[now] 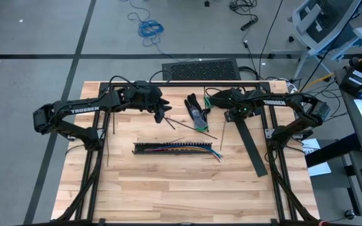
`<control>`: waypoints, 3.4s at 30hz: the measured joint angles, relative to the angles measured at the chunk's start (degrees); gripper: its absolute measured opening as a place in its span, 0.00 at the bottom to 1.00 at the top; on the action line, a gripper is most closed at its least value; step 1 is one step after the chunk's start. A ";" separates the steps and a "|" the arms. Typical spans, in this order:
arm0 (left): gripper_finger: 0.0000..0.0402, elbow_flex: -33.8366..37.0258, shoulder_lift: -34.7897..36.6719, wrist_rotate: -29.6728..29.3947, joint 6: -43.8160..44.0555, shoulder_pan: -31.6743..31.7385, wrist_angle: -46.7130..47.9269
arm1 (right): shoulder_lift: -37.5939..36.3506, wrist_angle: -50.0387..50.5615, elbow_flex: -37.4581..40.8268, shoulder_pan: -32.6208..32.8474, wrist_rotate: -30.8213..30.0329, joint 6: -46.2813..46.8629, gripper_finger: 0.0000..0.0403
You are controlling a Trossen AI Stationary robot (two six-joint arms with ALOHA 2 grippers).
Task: Ziptie cables
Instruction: Close the black cable duct
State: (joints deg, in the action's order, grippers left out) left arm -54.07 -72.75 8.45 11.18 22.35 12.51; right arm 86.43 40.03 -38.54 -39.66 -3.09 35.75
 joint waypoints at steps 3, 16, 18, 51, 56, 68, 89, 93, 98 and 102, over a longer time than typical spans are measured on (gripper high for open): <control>0.38 0.00 0.00 0.00 0.00 0.02 0.00 | 0.00 -0.08 0.00 0.00 0.02 -0.02 0.60; 0.37 0.00 0.00 0.00 0.00 0.01 0.00 | 0.35 1.31 -1.59 0.00 0.75 -1.18 0.60; 0.37 0.00 0.00 0.00 0.00 0.02 0.00 | 0.37 1.58 -2.63 0.00 0.95 -1.73 0.60; 0.37 0.00 0.00 -0.37 -0.04 0.00 0.00 | -0.76 3.60 -5.03 0.02 4.86 -4.94 0.60; 0.37 0.00 0.00 -0.37 -0.04 0.00 0.00 | -3.91 4.75 -5.07 0.02 5.09 -4.52 0.60; 0.37 -0.01 0.00 -0.35 -1.47 0.00 0.04 | -11.08 -0.33 -5.07 0.00 8.53 -3.45 0.60; 0.37 0.00 0.00 -0.35 -1.46 0.02 1.04 | -11.65 -9.90 -8.43 13.31 16.71 -14.03 0.60; 0.37 0.00 0.00 -0.34 -3.35 0.00 3.92 | -11.65 -8.80 -12.70 14.94 16.23 -17.34 0.59; 0.38 0.00 0.00 -0.35 -5.61 0.00 9.72 | -11.65 -3.36 -16.74 17.31 13.18 -23.00 0.59; 0.38 0.00 0.00 -1.56 -5.75 0.02 11.24 | -11.31 -3.12 -18.86 19.57 13.11 -25.64 0.59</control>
State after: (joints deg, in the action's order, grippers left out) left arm -54.06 -72.75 6.89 5.43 22.37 23.76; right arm 75.13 36.91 -57.40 -20.09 10.02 10.10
